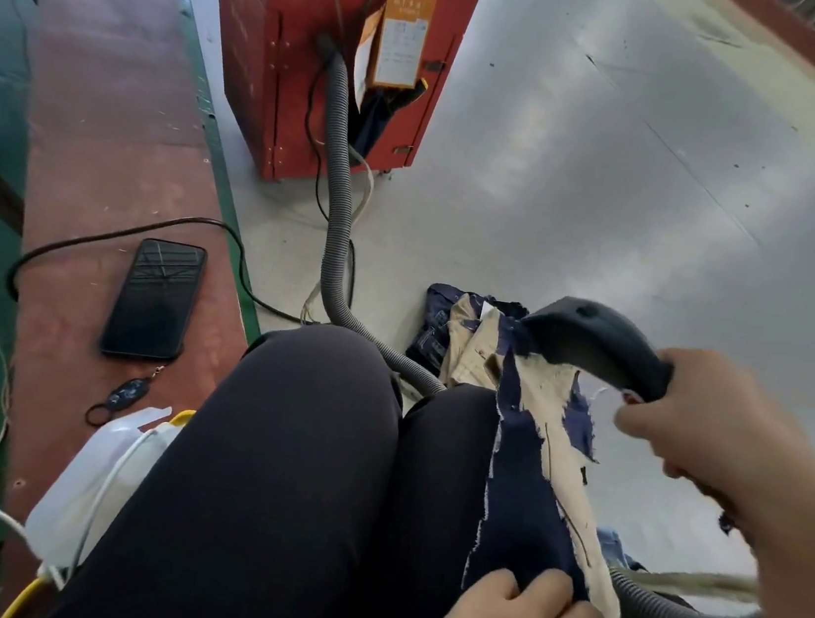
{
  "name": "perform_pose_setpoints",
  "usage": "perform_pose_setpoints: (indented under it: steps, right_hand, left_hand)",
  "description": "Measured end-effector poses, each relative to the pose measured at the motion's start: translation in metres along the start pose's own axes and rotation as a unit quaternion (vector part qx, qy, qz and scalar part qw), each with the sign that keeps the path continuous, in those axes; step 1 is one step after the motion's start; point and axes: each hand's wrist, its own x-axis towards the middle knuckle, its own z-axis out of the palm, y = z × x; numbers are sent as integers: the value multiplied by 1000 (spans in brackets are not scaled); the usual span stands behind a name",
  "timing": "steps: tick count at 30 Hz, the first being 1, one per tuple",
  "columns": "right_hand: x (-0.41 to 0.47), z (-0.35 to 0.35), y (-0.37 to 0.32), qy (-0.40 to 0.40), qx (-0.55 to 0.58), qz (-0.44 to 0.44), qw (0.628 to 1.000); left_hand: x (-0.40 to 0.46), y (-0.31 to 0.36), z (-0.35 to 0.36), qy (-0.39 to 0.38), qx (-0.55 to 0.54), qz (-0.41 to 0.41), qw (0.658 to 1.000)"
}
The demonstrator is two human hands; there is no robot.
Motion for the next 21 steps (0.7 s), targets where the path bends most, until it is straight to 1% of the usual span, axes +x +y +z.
perform_pose_setpoints:
  steps: [1, 2, 3, 4, 5, 6, 7, 8, 9, 10, 11, 13, 15, 17, 19, 21]
  right_hand:
    - [-4, -8, 7, 12, 27, -8, 1000]
    - [-12, -15, 14, 22, 53, -18, 998]
    - [-23, -22, 22, 32, 69, -32, 997]
    - [-34, -27, 31, 30, 74, -47, 996]
    - [-44, -29, 41, 24, 64, -58, 996]
    - [-53, -30, 49, 12, 44, -62, 997]
    - [-61, -29, 56, -2, 20, -62, 998]
    - [-69, -28, 62, -14, -18, -58, 998]
    - [-74, -24, 67, -17, -51, -51, 997]
    - [-79, -18, 67, -18, -80, -46, 996]
    - [-82, -12, 62, -18, -99, -42, 994]
    - [-85, -1, 44, -41, -115, -37, 992]
    - [-78, 6, 27, -64, -124, -32, 990]
    - [-65, 7, 14, -57, -122, -22, 991]
    - [-51, 8, 5, -39, -108, -21, 993]
    - [-33, 11, -5, -37, -90, -32, 995]
  left_hand:
    - [4, -1, 1, 18, -79, -2, 997]
    - [6, -1, 6, 5, -131, -19, 991]
    - [6, 7, 14, 41, -131, -5, 990]
    - [7, 14, 13, 19, -143, 2, 989]
    - [8, 17, 16, 32, -143, 9, 989]
    - [9, 13, 16, 25, -154, -4, 988]
    - [12, 15, 16, 13, -165, -29, 986]
    - [15, 14, 10, -22, -199, -67, 977]
    - [14, 14, 7, -37, -221, -99, 970]
    - [13, 14, 4, -33, -216, -116, 969]
    - [12, 16, 6, -5, -202, -102, 974]
    - [12, 15, 11, 55, -175, -34, 982]
    - [13, 11, 15, 81, -176, -8, 981]
    - [12, 10, 15, 91, -185, -5, 978]
    - [10, 10, 14, 68, -191, 8, 979]
    - [8, 11, 14, 32, -181, 1, 983]
